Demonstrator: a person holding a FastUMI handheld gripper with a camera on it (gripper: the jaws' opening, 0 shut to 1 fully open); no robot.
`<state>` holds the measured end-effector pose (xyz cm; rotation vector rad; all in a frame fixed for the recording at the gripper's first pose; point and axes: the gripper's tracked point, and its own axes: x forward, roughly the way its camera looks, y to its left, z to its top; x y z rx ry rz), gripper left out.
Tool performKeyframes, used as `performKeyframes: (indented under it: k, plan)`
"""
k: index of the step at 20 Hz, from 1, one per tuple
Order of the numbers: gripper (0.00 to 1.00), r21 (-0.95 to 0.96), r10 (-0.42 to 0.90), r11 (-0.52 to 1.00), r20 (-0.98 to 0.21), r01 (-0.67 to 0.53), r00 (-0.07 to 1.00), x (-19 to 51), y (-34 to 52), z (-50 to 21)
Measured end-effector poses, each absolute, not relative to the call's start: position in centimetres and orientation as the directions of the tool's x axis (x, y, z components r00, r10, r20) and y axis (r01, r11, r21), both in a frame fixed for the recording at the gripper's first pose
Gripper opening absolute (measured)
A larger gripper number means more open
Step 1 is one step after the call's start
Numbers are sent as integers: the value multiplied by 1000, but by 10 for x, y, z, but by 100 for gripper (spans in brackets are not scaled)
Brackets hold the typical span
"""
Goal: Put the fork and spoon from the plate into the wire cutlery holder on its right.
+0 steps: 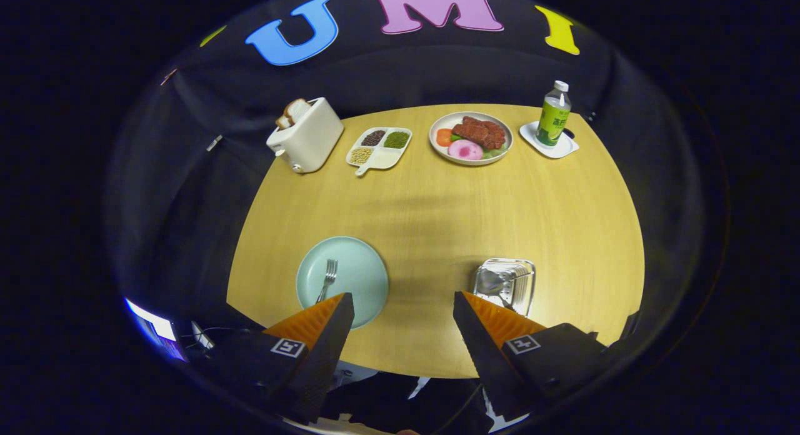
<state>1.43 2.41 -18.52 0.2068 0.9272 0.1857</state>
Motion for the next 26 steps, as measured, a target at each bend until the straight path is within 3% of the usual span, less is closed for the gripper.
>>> performKeyframes:
  k: [10, 15, 26]
  plan:
    - [100, 286, 315, 949, -850, -132, 422, 17, 140, -260]
    - [100, 279, 291, 957, -894, -86, 342, 21, 176, -307]
    - [99, 180, 203, 977, -947, -112, 251, 21, 211, -356]
